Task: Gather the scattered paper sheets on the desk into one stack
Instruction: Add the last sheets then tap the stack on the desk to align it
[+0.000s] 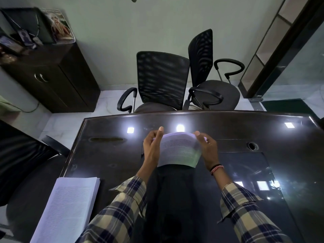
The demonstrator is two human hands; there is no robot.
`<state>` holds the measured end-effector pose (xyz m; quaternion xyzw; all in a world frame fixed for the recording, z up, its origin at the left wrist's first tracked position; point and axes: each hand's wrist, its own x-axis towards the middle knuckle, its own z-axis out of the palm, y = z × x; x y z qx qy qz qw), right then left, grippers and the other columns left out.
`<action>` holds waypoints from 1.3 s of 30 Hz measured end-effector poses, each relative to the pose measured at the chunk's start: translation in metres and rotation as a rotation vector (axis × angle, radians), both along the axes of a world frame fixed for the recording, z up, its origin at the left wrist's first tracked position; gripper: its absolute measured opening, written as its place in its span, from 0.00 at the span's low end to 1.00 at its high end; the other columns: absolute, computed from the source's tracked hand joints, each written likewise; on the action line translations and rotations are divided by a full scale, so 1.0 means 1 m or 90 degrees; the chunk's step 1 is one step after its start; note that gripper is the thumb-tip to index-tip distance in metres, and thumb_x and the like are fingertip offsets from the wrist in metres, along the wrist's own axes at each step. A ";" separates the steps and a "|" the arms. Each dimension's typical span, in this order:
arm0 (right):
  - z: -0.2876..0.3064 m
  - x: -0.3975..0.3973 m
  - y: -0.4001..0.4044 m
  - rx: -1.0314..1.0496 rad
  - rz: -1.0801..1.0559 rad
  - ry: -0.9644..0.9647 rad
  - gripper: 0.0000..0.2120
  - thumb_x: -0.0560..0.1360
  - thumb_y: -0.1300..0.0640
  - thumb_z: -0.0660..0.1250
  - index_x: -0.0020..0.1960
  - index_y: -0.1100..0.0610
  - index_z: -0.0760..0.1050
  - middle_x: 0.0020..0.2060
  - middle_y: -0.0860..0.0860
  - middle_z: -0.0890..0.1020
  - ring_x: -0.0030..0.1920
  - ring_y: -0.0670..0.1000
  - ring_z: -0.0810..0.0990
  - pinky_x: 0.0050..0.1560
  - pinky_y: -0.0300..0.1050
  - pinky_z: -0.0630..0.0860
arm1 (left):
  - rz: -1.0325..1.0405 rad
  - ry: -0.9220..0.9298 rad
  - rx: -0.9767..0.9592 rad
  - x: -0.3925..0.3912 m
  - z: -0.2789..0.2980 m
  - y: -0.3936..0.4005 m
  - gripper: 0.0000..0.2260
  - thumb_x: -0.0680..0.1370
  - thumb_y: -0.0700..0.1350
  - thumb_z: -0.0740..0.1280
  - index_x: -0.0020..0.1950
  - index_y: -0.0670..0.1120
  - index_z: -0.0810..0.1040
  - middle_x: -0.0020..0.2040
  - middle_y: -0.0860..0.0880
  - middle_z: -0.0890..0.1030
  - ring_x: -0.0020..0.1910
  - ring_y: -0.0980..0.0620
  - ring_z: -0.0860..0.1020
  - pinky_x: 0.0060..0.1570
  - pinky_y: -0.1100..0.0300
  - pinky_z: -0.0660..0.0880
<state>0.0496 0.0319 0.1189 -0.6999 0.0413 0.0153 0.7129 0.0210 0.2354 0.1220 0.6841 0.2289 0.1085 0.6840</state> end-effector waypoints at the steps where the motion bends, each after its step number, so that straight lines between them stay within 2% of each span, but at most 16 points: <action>1: -0.001 -0.001 -0.001 -0.010 0.015 -0.008 0.11 0.80 0.52 0.70 0.46 0.58 0.86 0.37 0.44 0.82 0.38 0.42 0.77 0.41 0.37 0.74 | -0.008 0.006 0.012 -0.001 0.000 0.000 0.18 0.80 0.56 0.71 0.39 0.43 0.77 0.32 0.55 0.72 0.33 0.58 0.69 0.35 0.67 0.69; 4: -0.008 -0.003 -0.005 -0.018 0.045 -0.013 0.09 0.80 0.55 0.70 0.46 0.59 0.85 0.36 0.42 0.82 0.37 0.41 0.77 0.40 0.34 0.74 | -0.032 0.018 0.031 -0.004 -0.008 0.003 0.17 0.80 0.55 0.71 0.39 0.45 0.76 0.32 0.58 0.71 0.33 0.59 0.69 0.35 0.69 0.68; 6: -0.012 -0.004 -0.009 -0.024 0.062 0.008 0.06 0.78 0.55 0.74 0.50 0.57 0.86 0.42 0.46 0.86 0.42 0.43 0.82 0.43 0.39 0.78 | -0.077 0.032 0.009 -0.009 -0.011 0.008 0.15 0.77 0.57 0.73 0.48 0.46 0.81 0.38 0.58 0.78 0.38 0.60 0.76 0.39 0.69 0.73; 9: -0.028 -0.006 -0.014 -0.067 0.097 0.029 0.09 0.75 0.59 0.76 0.55 0.55 0.85 0.49 0.52 0.88 0.48 0.48 0.85 0.51 0.46 0.82 | -0.192 0.113 0.097 -0.020 -0.024 0.015 0.16 0.73 0.53 0.79 0.57 0.50 0.84 0.50 0.52 0.86 0.48 0.53 0.84 0.46 0.56 0.81; 12: -0.035 -0.006 -0.017 -0.083 0.103 0.055 0.09 0.74 0.60 0.77 0.54 0.53 0.85 0.47 0.50 0.88 0.48 0.51 0.85 0.53 0.52 0.83 | -0.171 0.223 0.206 -0.028 -0.029 0.016 0.13 0.74 0.45 0.78 0.57 0.44 0.83 0.48 0.47 0.85 0.47 0.47 0.84 0.48 0.49 0.83; 14: -0.029 0.000 -0.023 -0.124 0.112 0.045 0.12 0.71 0.58 0.80 0.53 0.51 0.84 0.46 0.47 0.87 0.49 0.52 0.84 0.48 0.46 0.83 | -0.180 0.243 0.272 -0.026 -0.025 0.019 0.09 0.77 0.45 0.76 0.52 0.42 0.82 0.45 0.47 0.83 0.44 0.46 0.82 0.41 0.53 0.81; 17: -0.016 0.018 -0.033 -0.279 0.119 -0.089 0.27 0.65 0.51 0.84 0.62 0.47 0.78 0.60 0.44 0.82 0.63 0.46 0.79 0.62 0.40 0.76 | -0.253 0.183 0.436 -0.017 -0.011 0.023 0.06 0.80 0.44 0.71 0.47 0.42 0.82 0.39 0.49 0.80 0.36 0.50 0.78 0.33 0.64 0.71; 20: -0.005 0.037 -0.027 -0.434 0.214 -0.291 0.33 0.66 0.51 0.84 0.68 0.50 0.76 0.69 0.47 0.76 0.74 0.47 0.68 0.75 0.37 0.60 | -0.369 0.097 0.593 -0.008 0.003 0.020 0.05 0.78 0.40 0.69 0.46 0.43 0.85 0.41 0.49 0.84 0.37 0.50 0.79 0.37 0.58 0.74; 22: 0.002 0.040 -0.012 -0.444 0.328 -0.276 0.24 0.70 0.48 0.80 0.63 0.51 0.80 0.62 0.50 0.82 0.66 0.50 0.78 0.71 0.39 0.69 | -0.415 0.065 0.639 -0.003 0.013 0.014 0.06 0.78 0.40 0.68 0.49 0.44 0.86 0.43 0.48 0.84 0.38 0.50 0.77 0.37 0.58 0.73; 24: 0.007 0.034 -0.001 -0.424 0.384 -0.221 0.09 0.74 0.50 0.75 0.51 0.53 0.85 0.44 0.50 0.86 0.46 0.50 0.84 0.50 0.48 0.80 | -0.418 0.069 0.636 0.000 0.020 0.011 0.06 0.79 0.43 0.69 0.49 0.44 0.85 0.42 0.48 0.83 0.37 0.50 0.77 0.37 0.58 0.74; 26: 0.002 0.029 -0.002 -0.336 0.309 -0.128 0.03 0.76 0.55 0.75 0.43 0.52 0.85 0.35 0.46 0.84 0.36 0.45 0.81 0.39 0.45 0.77 | -0.426 0.125 0.619 -0.001 0.015 0.020 0.07 0.79 0.48 0.69 0.52 0.47 0.85 0.45 0.49 0.84 0.39 0.49 0.79 0.39 0.56 0.77; 29: -0.023 0.018 -0.020 -0.218 0.149 -0.009 0.05 0.75 0.59 0.76 0.43 0.50 0.83 0.35 0.45 0.84 0.38 0.46 0.81 0.37 0.37 0.77 | -0.425 0.221 0.688 -0.009 -0.002 0.047 0.11 0.76 0.48 0.68 0.57 0.49 0.83 0.52 0.48 0.84 0.46 0.44 0.82 0.44 0.52 0.79; 32: -0.049 -0.001 -0.031 -0.139 0.117 0.082 0.05 0.73 0.62 0.77 0.49 0.57 0.85 0.43 0.54 0.87 0.46 0.56 0.85 0.43 0.44 0.83 | -0.413 0.229 0.760 -0.018 -0.015 0.057 0.06 0.79 0.48 0.68 0.53 0.48 0.81 0.49 0.48 0.83 0.44 0.45 0.83 0.45 0.51 0.81; 35: -0.066 -0.018 -0.030 -0.113 0.137 0.094 0.09 0.71 0.63 0.79 0.51 0.58 0.86 0.45 0.58 0.87 0.45 0.52 0.83 0.45 0.47 0.80 | -0.430 0.204 0.806 -0.024 -0.019 0.048 0.04 0.82 0.46 0.66 0.51 0.46 0.78 0.48 0.48 0.82 0.44 0.46 0.83 0.43 0.54 0.77; 37: -0.065 -0.026 -0.023 -0.079 0.127 0.116 0.06 0.73 0.56 0.78 0.48 0.57 0.87 0.42 0.55 0.86 0.43 0.49 0.81 0.44 0.46 0.77 | -0.437 0.208 0.827 -0.026 -0.021 0.041 0.04 0.82 0.45 0.65 0.52 0.45 0.78 0.50 0.45 0.82 0.47 0.43 0.83 0.43 0.53 0.74; 39: -0.063 -0.029 -0.016 -0.056 0.083 0.134 0.15 0.75 0.46 0.75 0.45 0.58 0.86 0.39 0.55 0.84 0.40 0.49 0.80 0.42 0.47 0.74 | -0.446 0.216 0.831 -0.027 -0.022 0.039 0.05 0.82 0.44 0.64 0.53 0.45 0.79 0.52 0.44 0.83 0.48 0.42 0.83 0.45 0.51 0.75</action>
